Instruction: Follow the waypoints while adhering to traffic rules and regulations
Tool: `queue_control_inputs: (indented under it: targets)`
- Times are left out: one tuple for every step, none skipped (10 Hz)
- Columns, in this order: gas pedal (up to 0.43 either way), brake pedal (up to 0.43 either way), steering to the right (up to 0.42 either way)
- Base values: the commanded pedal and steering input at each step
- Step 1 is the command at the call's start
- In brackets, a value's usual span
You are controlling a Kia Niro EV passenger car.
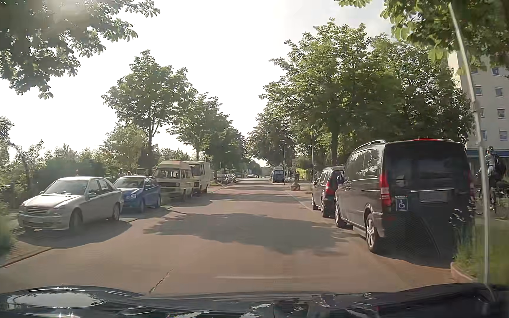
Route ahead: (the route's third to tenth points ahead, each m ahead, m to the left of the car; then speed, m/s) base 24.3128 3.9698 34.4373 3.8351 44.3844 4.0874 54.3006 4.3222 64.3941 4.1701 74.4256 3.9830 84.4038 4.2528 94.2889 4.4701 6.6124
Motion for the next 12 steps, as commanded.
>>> queue_control_inputs:
  targets:
    - [0.087,0.0,0.0]
    - [0.087,0.0,0.001]
    - [0.087,0.0,0.0]
    - [0.087,0.0,0.0]
    - [0.087,0.0,0.0]
    - [0.087,0.0,0.0]
    - [0.087,0.0,0.0]
    - [0.087,0.0,0.0]
    - [0.098,0.0,0.001]
    - [0.098,0.0,0.0]
    - [0.098,0.0,0.0]
    - [0.098,0.0,0.0]
